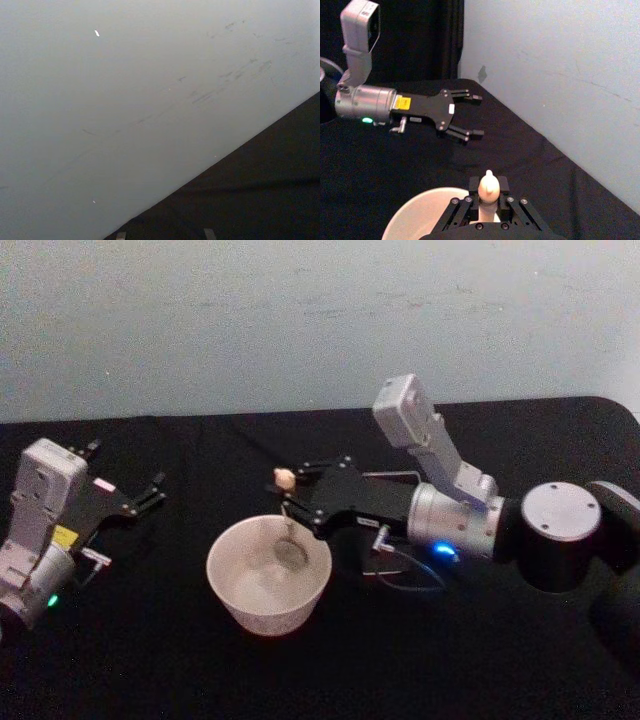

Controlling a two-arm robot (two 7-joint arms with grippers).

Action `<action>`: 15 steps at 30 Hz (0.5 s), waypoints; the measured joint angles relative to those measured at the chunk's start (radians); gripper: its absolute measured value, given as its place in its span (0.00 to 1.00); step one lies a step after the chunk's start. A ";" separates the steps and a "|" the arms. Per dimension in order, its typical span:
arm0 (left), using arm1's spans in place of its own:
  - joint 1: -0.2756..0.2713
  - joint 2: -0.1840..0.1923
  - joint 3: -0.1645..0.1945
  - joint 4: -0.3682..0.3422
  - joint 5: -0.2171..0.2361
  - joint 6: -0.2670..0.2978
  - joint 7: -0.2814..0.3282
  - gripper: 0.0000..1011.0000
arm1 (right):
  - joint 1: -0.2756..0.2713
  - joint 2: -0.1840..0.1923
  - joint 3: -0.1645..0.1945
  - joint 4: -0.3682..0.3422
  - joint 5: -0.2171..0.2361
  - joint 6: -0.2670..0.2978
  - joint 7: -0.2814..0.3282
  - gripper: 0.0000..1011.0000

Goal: Pick up the stirring spoon with one hand, stir inside the cup, then place it back in its original position.

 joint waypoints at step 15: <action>0.000 0.000 0.000 0.000 0.000 0.000 0.000 0.99 | -0.078 0.099 0.012 -0.139 0.059 0.009 0.065 0.21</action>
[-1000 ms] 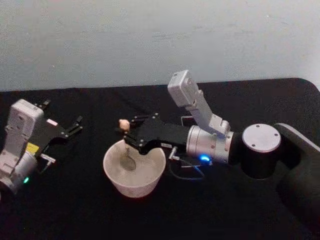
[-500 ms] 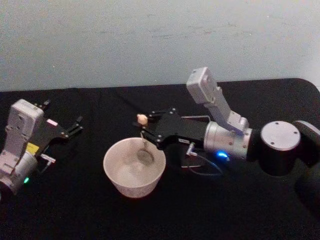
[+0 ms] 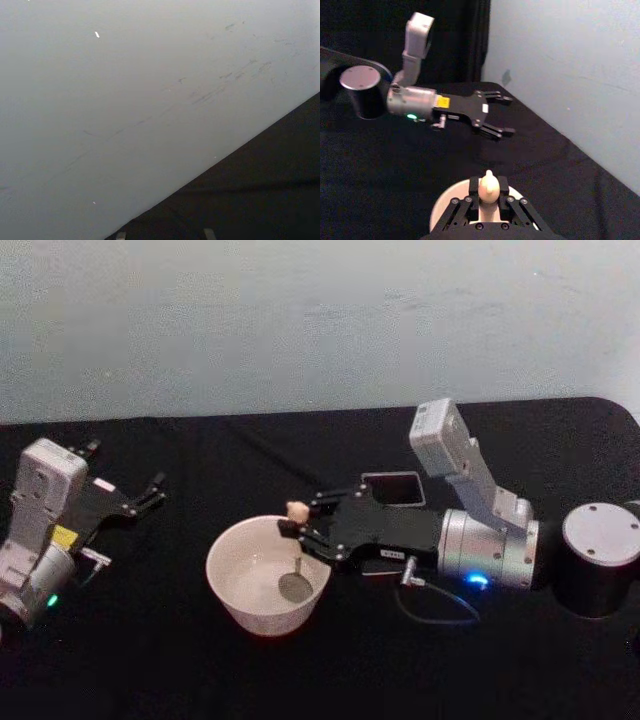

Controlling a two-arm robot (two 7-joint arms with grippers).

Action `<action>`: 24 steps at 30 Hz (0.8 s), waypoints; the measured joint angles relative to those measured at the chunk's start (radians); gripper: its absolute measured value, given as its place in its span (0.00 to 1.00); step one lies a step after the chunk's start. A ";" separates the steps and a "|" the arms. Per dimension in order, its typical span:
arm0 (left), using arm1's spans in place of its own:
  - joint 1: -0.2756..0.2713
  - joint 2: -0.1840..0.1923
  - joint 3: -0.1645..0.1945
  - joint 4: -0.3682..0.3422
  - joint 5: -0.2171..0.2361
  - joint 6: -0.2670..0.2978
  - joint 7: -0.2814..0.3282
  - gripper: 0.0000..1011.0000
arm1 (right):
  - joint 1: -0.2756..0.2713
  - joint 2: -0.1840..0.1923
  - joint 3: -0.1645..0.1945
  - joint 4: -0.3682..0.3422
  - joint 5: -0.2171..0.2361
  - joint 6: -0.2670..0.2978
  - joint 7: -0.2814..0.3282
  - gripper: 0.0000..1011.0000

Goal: Pick up the stirring spoon with one hand, stir inside the cup, then place it back in its original position.

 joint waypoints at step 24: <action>0.000 0.000 0.000 0.000 0.000 0.000 0.000 0.99 | 0.055 -0.135 -0.069 0.068 -0.104 0.049 -0.138 0.21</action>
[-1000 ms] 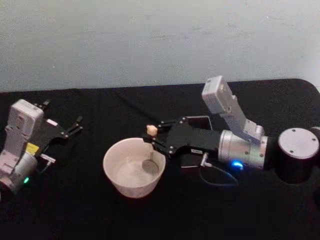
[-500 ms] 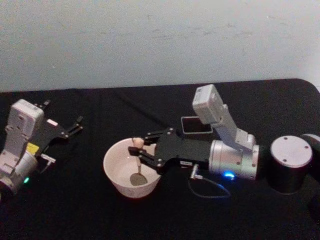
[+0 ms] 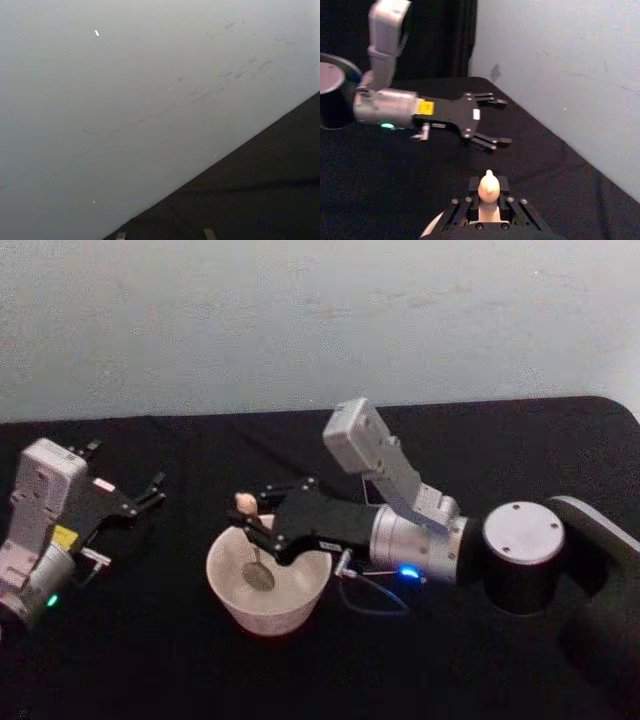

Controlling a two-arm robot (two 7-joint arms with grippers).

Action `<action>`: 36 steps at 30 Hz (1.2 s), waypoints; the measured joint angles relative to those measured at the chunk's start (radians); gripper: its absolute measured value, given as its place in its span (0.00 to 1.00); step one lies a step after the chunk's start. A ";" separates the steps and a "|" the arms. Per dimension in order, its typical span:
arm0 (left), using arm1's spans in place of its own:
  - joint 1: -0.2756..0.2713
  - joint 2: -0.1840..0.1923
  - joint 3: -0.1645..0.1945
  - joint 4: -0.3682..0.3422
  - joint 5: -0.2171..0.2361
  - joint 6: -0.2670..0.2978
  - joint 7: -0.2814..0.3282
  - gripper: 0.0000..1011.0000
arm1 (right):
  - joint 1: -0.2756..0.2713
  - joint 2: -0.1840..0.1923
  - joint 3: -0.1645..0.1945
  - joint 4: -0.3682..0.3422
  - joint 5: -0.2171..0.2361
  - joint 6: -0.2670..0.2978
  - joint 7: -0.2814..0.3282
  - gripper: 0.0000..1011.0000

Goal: Pick up the stirring spoon with one hand, stir inside the cup, then place it back in its original position.

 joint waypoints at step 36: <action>0.000 0.000 0.000 0.000 0.000 0.000 0.000 0.99 | -0.071 0.107 0.053 -0.110 0.039 0.046 0.071 0.21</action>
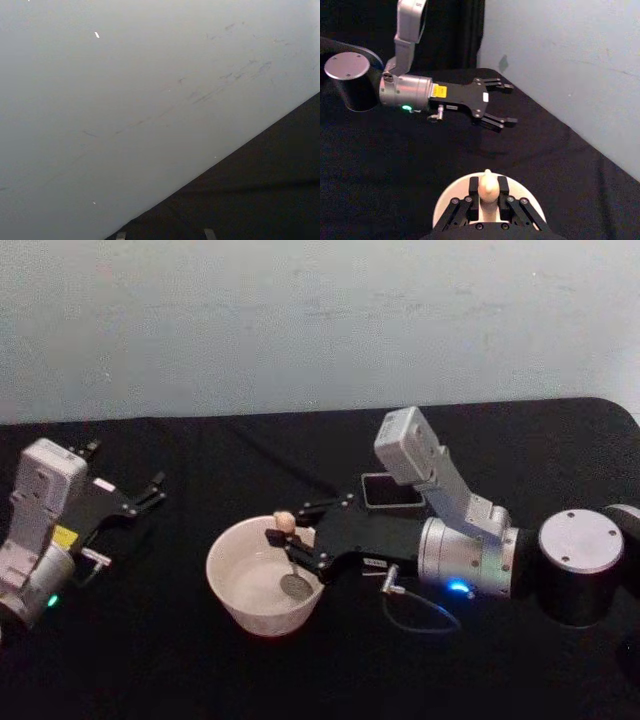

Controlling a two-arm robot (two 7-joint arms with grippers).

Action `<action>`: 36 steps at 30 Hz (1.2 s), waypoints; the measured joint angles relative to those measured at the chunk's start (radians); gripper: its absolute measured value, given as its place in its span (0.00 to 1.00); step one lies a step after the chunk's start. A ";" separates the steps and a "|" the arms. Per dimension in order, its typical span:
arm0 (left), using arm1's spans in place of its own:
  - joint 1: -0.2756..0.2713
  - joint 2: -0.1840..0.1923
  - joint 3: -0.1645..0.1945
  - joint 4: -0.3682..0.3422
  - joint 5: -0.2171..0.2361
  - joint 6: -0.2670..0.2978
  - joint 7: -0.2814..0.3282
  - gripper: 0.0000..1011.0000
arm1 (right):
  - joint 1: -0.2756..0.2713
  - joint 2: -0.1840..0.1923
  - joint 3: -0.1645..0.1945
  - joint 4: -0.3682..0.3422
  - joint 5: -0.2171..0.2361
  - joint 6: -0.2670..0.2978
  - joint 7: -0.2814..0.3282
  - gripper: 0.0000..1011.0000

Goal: Pick up the stirring spoon with one hand, stir inside the cup, then place it back in its original position.

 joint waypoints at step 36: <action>0.000 0.000 0.000 0.000 0.000 0.000 0.000 0.99 | 0.085 -0.102 0.003 0.096 0.002 0.020 -0.069 0.21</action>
